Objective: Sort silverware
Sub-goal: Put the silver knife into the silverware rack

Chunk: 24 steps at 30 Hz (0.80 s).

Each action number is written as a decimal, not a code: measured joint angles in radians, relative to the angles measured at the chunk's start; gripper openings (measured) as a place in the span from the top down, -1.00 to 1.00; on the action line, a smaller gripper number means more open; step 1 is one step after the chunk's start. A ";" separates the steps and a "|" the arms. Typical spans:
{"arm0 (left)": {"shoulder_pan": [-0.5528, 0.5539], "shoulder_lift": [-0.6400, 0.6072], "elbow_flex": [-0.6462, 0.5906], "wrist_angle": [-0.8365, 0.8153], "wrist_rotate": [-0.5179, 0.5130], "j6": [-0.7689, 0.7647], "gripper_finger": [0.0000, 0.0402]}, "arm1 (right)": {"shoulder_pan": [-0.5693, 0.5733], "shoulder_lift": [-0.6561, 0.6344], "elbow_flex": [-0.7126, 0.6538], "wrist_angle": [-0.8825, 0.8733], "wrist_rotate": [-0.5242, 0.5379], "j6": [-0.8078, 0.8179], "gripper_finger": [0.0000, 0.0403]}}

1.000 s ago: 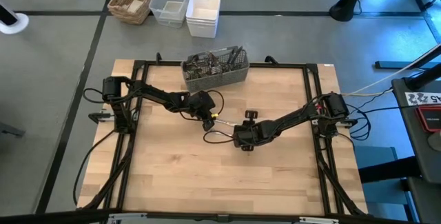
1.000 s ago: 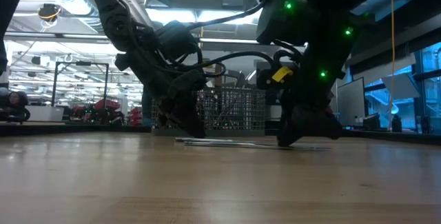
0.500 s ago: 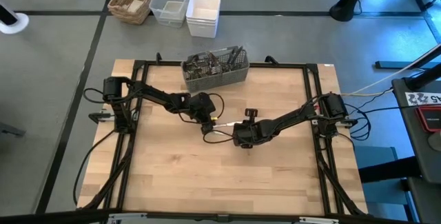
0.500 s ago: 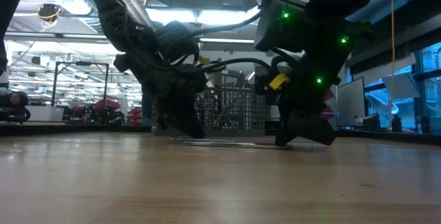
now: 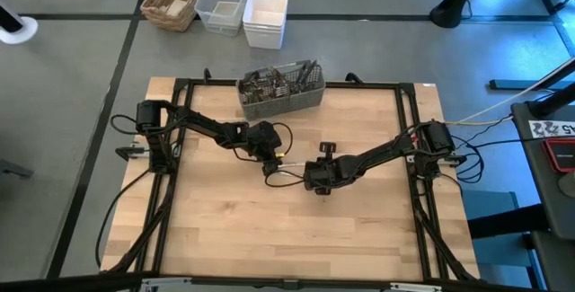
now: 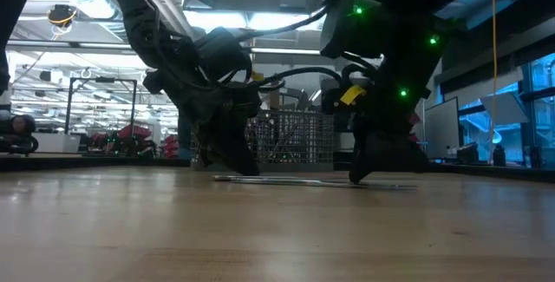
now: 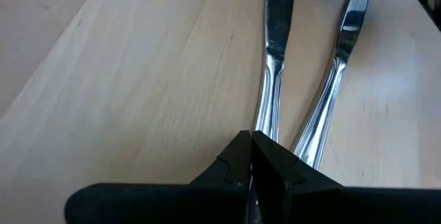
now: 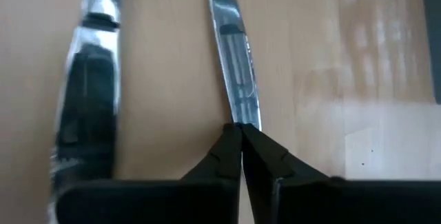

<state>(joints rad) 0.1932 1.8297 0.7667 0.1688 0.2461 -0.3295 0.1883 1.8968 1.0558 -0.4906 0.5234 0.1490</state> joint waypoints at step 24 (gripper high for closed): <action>0.000 -0.001 0.001 0.000 -0.002 0.023 0.97 | -0.013 -0.008 0.074 -0.112 -0.223 -0.011 0.31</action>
<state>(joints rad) 0.1932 1.8286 0.7673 0.1684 0.2440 -0.3062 0.1753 1.8893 1.1294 -0.6026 0.3008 0.1380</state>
